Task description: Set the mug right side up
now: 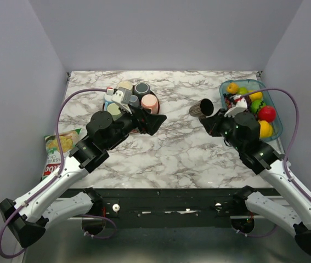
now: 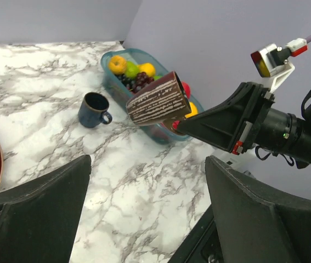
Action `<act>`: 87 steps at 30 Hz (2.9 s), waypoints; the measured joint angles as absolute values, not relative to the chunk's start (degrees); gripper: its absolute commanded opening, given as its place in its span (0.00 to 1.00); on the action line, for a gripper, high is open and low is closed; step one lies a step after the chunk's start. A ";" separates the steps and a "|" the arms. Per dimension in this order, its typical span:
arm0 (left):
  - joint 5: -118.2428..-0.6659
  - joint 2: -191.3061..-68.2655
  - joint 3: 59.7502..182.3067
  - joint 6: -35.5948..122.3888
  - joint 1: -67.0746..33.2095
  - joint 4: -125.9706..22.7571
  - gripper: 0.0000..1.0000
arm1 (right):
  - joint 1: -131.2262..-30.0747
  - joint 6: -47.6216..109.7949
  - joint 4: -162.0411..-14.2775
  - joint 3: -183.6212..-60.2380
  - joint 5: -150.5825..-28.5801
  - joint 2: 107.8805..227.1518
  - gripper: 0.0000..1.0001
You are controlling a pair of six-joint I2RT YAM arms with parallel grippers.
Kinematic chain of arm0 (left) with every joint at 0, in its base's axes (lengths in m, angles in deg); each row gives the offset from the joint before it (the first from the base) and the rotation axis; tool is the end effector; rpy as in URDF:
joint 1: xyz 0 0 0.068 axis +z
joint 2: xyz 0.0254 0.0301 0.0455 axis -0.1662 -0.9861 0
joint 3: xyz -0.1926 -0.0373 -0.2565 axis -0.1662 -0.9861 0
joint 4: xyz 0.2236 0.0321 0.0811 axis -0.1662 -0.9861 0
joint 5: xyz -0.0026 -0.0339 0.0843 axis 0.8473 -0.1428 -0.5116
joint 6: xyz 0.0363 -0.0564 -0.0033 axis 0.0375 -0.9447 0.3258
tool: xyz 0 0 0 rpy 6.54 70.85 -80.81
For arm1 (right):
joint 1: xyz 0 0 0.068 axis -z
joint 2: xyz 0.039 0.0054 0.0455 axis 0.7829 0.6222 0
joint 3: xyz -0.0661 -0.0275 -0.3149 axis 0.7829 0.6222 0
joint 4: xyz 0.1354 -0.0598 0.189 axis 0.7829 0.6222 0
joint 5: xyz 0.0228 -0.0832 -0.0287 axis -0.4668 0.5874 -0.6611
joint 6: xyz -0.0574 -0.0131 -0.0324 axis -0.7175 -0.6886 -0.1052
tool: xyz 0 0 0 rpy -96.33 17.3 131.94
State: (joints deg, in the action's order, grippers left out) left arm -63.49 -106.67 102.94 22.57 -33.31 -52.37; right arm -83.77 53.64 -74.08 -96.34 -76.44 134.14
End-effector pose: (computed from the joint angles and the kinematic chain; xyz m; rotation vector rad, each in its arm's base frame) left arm 0.1250 -0.1214 0.4370 0.2107 1.6074 -1.0924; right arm 0.1309 0.0764 0.3887 0.0249 1.8374 0.6814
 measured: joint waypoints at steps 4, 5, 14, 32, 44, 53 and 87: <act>-64.64 -106.91 102.94 23.34 -33.31 -54.25 0.93 | -83.77 53.77 -70.84 -92.88 -70.72 134.82 0.01; -64.84 -107.04 102.94 23.51 -33.31 -54.55 0.93 | -83.77 53.83 -70.34 -92.23 -69.36 135.47 0.00; -65.74 -107.52 102.73 24.17 -33.31 -56.74 0.93 | -83.77 55.76 -69.12 -86.87 -60.27 143.36 0.01; -65.80 -108.36 101.41 24.58 -33.31 -59.58 0.94 | -81.26 53.05 -85.77 -81.69 -51.59 160.56 0.01; -66.98 -108.64 101.26 25.17 -33.13 -59.89 0.94 | -79.51 49.35 -91.91 -82.35 -50.06 164.85 0.35; -67.35 -109.43 100.61 25.17 -32.91 -59.93 0.97 | -79.42 51.82 -89.18 -83.86 -50.81 165.87 0.78; -91.31 -160.46 131.99 23.62 -26.07 -74.77 0.66 | -79.25 57.90 -64.40 -94.94 -72.57 130.90 0.91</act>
